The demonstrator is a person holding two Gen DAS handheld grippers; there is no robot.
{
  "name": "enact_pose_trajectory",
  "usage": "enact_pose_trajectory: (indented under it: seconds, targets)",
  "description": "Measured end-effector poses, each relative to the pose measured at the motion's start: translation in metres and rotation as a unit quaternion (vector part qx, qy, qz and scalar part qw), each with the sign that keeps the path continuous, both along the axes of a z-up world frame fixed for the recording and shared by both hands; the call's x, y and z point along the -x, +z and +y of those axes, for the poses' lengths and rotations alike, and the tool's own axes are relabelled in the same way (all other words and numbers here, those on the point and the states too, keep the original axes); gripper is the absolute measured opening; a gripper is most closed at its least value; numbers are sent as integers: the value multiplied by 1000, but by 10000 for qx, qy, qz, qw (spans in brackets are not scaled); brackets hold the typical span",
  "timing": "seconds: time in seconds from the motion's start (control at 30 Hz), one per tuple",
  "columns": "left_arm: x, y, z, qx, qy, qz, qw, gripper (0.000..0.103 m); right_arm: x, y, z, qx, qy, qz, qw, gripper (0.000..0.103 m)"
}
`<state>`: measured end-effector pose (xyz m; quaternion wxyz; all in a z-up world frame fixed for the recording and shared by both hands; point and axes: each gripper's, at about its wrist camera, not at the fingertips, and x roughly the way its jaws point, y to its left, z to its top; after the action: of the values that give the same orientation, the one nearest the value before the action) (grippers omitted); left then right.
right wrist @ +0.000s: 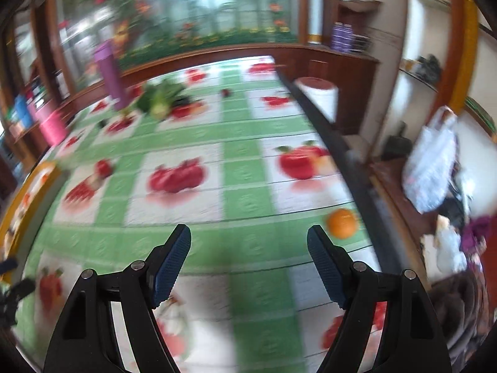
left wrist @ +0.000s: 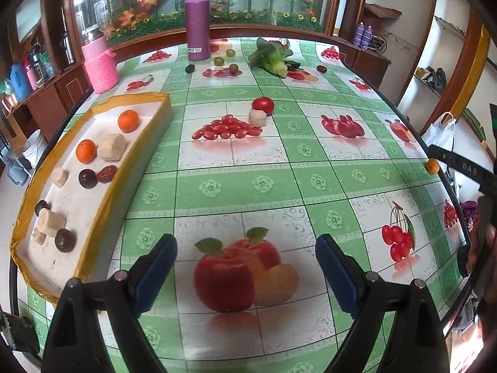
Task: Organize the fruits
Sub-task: 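Grasp a loose orange with the right tool while the left tool grasps a round bread piece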
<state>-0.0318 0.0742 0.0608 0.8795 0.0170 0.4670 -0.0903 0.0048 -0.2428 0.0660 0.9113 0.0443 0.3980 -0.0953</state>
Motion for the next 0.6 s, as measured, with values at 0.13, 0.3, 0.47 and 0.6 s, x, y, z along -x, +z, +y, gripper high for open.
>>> enact_pose_trajectory:
  seconds: [0.13, 0.3, 0.47, 0.6]
  targets:
    - [-3, -4, 0, 37, 33, 69, 10000, 92, -13, -11, -31, 126, -624, 137, 9979, 81]
    - [-8, -9, 2, 51, 67, 124, 9999, 92, -19, -15, -44, -46, -924, 307, 9952, 81]
    - [-14, -15, 3, 232, 83, 191, 9995, 92, -32, -35, -49, -128, -1086, 823, 9906, 81]
    - [-19, -18, 4, 335, 63, 222, 9992, 92, -33, -47, -56, -439, -1147, 872, 9886, 77]
